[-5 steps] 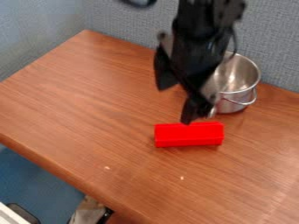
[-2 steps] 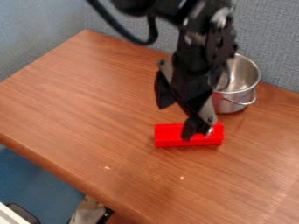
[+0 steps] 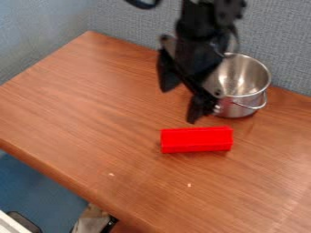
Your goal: Move the red object from the metal pot to the table
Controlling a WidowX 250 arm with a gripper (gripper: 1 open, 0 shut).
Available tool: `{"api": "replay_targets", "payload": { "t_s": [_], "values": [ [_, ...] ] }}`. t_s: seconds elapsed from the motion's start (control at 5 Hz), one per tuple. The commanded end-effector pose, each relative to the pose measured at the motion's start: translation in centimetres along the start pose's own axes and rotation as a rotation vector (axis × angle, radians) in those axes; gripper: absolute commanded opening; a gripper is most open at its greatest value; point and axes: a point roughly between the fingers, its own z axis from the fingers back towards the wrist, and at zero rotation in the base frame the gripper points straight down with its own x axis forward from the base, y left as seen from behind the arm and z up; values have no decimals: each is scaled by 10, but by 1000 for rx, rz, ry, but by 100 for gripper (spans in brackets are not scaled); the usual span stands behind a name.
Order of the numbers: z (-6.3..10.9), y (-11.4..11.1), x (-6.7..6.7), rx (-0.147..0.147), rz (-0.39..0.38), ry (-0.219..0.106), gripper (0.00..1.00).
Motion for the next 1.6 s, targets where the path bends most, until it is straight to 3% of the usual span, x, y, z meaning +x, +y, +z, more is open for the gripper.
{"api": "replay_targets", "payload": {
  "t_s": [0.0, 0.2, 0.4, 0.6, 1.0, 1.2, 1.4],
  "values": [
    [12, -11, 12, -16, -26, -35, 100],
    [20, -21, 24, -50, -76, -45, 100],
    [7, -26, 18, -55, -87, -67, 100],
    [-9, -33, 11, -39, -120, -84, 100],
    [-19, -10, 4, -54, 20, -57, 100],
    [-18, -19, 21, -37, -41, -54, 0],
    [-15, -28, 37, -22, -94, -59, 100]
  ]
}}
